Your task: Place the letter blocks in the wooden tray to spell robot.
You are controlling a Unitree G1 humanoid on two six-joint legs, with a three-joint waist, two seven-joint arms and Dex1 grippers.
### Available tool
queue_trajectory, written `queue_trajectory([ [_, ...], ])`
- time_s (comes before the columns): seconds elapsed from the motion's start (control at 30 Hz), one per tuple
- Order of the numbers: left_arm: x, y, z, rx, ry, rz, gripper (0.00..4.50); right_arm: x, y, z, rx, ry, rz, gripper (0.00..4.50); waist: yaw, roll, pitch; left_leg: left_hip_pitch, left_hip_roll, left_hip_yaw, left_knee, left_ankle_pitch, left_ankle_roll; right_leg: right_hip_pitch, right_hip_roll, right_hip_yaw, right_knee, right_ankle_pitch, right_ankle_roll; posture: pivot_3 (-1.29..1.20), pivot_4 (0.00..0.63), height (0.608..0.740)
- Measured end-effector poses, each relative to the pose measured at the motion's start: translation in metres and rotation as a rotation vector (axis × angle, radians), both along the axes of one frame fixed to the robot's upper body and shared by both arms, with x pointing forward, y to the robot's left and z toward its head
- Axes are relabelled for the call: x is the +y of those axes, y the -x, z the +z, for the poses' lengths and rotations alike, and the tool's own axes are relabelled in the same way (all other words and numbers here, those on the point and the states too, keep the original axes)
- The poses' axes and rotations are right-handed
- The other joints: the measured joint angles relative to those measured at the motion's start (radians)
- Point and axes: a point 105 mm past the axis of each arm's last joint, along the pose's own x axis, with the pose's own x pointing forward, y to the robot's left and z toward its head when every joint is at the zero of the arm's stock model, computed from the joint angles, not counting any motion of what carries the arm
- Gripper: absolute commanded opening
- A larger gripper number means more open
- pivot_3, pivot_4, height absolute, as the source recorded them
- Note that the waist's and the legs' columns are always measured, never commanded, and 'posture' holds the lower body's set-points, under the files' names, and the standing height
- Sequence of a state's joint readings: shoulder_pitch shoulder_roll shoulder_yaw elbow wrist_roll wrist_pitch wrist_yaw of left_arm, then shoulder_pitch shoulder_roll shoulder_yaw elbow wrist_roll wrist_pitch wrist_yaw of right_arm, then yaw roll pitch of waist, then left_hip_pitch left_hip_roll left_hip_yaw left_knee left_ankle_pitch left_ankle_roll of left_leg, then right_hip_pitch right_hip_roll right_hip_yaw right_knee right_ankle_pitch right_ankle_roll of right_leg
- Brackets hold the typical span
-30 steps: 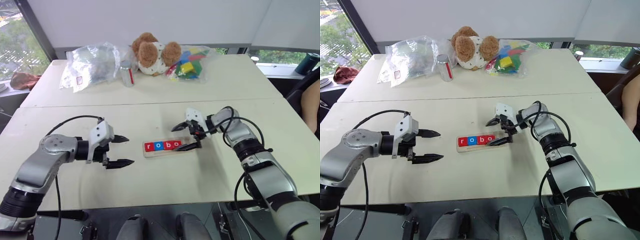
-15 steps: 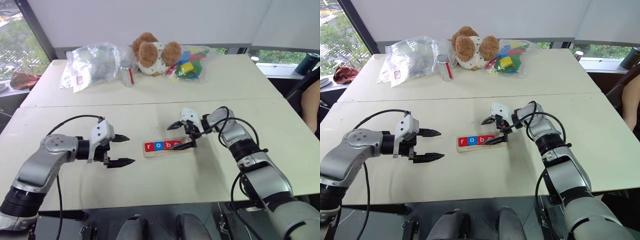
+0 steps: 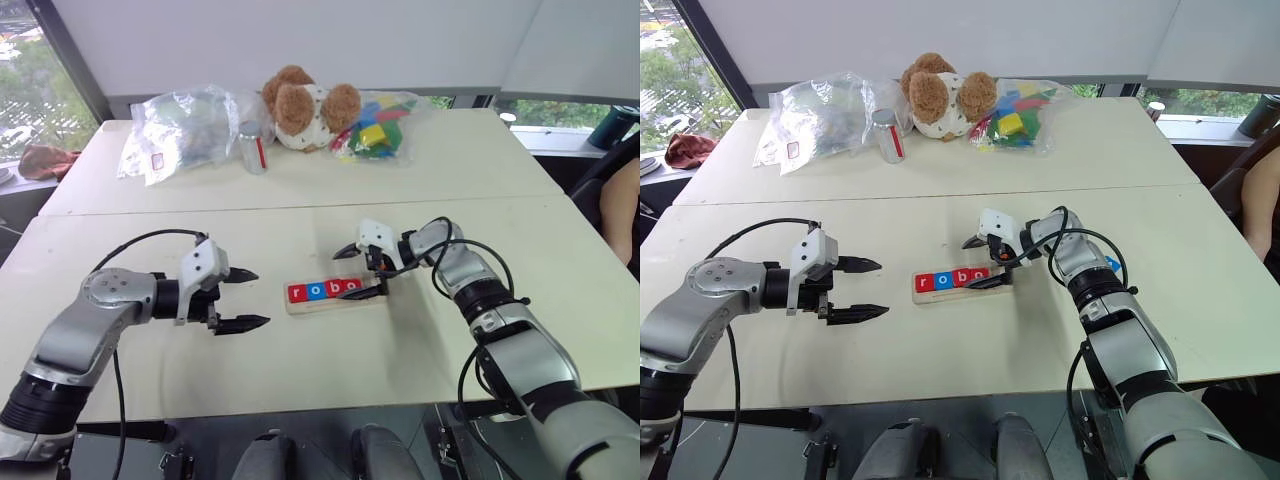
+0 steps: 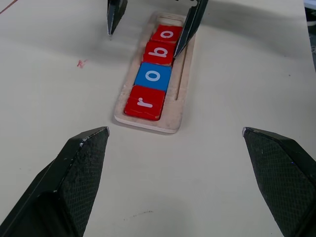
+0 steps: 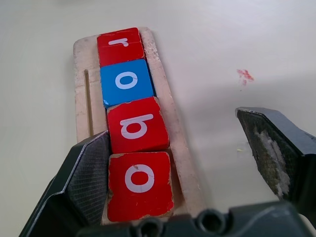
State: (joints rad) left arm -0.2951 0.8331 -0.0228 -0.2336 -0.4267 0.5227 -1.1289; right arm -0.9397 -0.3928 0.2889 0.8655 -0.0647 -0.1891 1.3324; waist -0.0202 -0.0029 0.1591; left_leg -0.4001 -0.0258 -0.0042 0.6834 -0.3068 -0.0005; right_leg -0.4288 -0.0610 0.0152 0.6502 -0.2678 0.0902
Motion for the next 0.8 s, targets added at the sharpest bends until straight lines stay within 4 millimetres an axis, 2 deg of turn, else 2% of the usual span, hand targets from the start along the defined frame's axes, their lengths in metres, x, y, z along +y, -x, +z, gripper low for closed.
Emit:
queue_trajectory([
  [0.17, 0.000, 0.000, 0.000, 0.009, 0.001, 0.007, 4.50, 0.003, 0.007, 0.011, 0.041, -0.044, 0.031, 4.41, 0.001, 0.000, 0.000, 0.000, 0.000, 0.000, 0.000, 0.000, 0.000, 0.000, 0.000, 0.000, 0.001, 0.000, 0.000, 0.00, 0.150, 0.740],
  [0.33, -0.002, 0.000, 0.007, 0.030, 0.043, 0.002, 4.50, -0.008, 0.018, 0.038, 0.003, -0.141, -0.016, 4.41, 0.009, 0.000, 0.000, -0.001, 0.000, -0.001, 0.000, 0.000, 0.000, 0.000, 0.000, 0.000, 0.000, 0.000, 0.000, 0.00, 0.150, 0.740],
  [0.43, -0.008, -0.001, 0.021, 0.014, 0.068, -0.032, 4.50, -0.021, 0.015, 0.072, -0.056, -0.266, -0.187, 4.41, 0.008, 0.000, 0.000, -0.002, 0.000, -0.001, 0.000, 0.000, 0.000, -0.001, 0.000, 0.000, 0.000, 0.000, 0.000, 0.00, 0.150, 0.740],
  [0.5, -0.012, -0.001, 0.029, -0.001, 0.078, -0.063, 4.50, -0.038, 0.008, 0.088, -0.104, -0.356, -0.367, 4.41, 0.009, 0.000, 0.000, -0.002, 0.000, -0.002, 0.000, 0.000, 0.000, -0.001, 0.000, 0.000, 0.000, 0.000, 0.000, 0.00, 0.150, 0.740],
  [0.53, -0.015, 0.000, 0.033, -0.006, 0.086, -0.084, 4.50, -0.053, 0.002, 0.093, -0.128, -0.415, -0.517, 4.41, 0.011, -0.001, -0.001, -0.002, 0.000, -0.002, 0.000, 0.000, 0.000, -0.001, 0.000, 0.000, 0.000, 0.000, 0.000, 0.00, 0.150, 0.740],
  [0.6, -0.020, 0.002, 0.038, 0.000, 0.094, -0.123, 4.50, -0.086, -0.001, 0.090, -0.149, -0.501, -0.794, 4.41, 0.014, -0.001, -0.001, -0.003, 0.000, -0.003, 0.000, 0.000, 0.000, -0.001, 0.000, -0.001, 0.000, 0.000, 0.000, 0.00, 0.150, 0.740],
  [0.7, -0.027, 0.006, 0.040, 0.024, 0.097, -0.179, 4.50, -0.133, 0.013, 0.056, -0.159, -0.495, -1.179, 4.41, 0.011, -0.001, -0.001, -0.005, 0.000, -0.002, 0.000, 0.000, 0.000, -0.004, 0.000, 0.000, 0.002, 0.000, 0.000, 0.00, 0.150, 0.740],
  [0.77, -0.034, 0.006, 0.041, 0.028, 0.098, -0.223, 4.50, -0.152, 0.030, 0.037, -0.159, -0.470, -1.357, 4.41, 0.010, -0.001, -0.001, -0.007, -0.001, -0.001, 0.000, 0.000, 0.000, -0.005, 0.000, 0.001, 0.004, 0.000, 0.000, 0.00, 0.150, 0.740],
  [0.8, -0.036, 0.006, 0.042, 0.027, 0.104, -0.235, 4.50, -0.153, 0.039, 0.031, -0.158, -0.455, -1.385, 4.41, 0.008, -0.001, -0.001, -0.006, -0.001, 0.000, 0.000, 0.001, 0.000, -0.006, 0.000, 0.001, 0.004, 0.000, 0.000, 0.00, 0.150, 0.740],
])
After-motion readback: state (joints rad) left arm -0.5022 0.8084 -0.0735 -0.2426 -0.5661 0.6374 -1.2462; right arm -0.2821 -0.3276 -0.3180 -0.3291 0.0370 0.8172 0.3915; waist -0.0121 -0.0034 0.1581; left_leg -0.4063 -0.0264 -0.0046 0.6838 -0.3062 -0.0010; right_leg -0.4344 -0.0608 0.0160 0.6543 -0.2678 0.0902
